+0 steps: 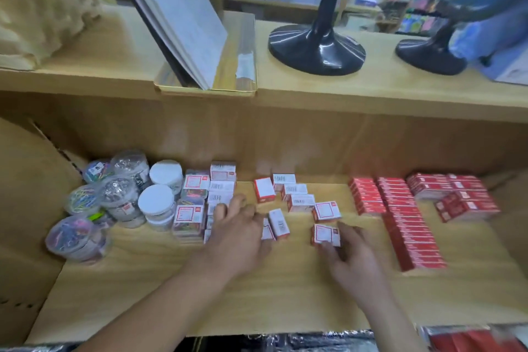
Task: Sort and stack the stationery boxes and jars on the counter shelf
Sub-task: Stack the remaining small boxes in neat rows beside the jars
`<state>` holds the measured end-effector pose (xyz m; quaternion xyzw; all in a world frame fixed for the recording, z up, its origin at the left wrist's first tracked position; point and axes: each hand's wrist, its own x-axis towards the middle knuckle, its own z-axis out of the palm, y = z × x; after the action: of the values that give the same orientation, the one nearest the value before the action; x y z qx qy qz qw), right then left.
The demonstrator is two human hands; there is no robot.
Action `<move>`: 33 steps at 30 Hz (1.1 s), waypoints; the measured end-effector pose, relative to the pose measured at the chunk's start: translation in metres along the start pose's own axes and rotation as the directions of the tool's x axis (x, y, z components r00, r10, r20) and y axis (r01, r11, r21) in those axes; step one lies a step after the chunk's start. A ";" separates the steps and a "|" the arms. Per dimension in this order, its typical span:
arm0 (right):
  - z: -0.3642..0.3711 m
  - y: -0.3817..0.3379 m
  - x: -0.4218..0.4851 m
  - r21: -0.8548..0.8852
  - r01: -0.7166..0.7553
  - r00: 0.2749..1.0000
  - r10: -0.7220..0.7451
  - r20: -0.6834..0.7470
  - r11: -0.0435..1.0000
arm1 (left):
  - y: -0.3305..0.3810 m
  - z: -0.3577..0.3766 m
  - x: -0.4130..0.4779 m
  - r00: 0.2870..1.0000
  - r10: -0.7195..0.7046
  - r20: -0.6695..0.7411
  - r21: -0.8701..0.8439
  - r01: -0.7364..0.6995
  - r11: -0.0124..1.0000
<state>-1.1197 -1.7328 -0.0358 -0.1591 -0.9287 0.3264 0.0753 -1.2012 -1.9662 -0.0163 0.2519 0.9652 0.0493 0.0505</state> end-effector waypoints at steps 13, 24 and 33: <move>-0.003 -0.004 -0.012 0.297 -0.255 0.966 0.225 0.130 0.920 | 0.009 -0.016 -0.034 0.994 0.000 -0.109 -0.490 -0.054 0.870; -0.001 -0.088 0.026 0.433 0.045 0.981 -0.123 0.153 0.900 | -0.085 -0.050 -0.018 0.915 -0.203 -0.348 -0.448 0.028 0.894; 0.040 -0.110 0.048 0.411 -0.005 0.951 -0.122 0.284 0.912 | -0.104 -0.038 0.013 0.911 -0.163 -0.378 -0.092 0.138 0.986</move>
<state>-1.2013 -1.8202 0.0041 -0.0597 -0.8453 0.5303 -0.0268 -1.2669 -2.0529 0.0081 0.1605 0.9708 0.1244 -0.1279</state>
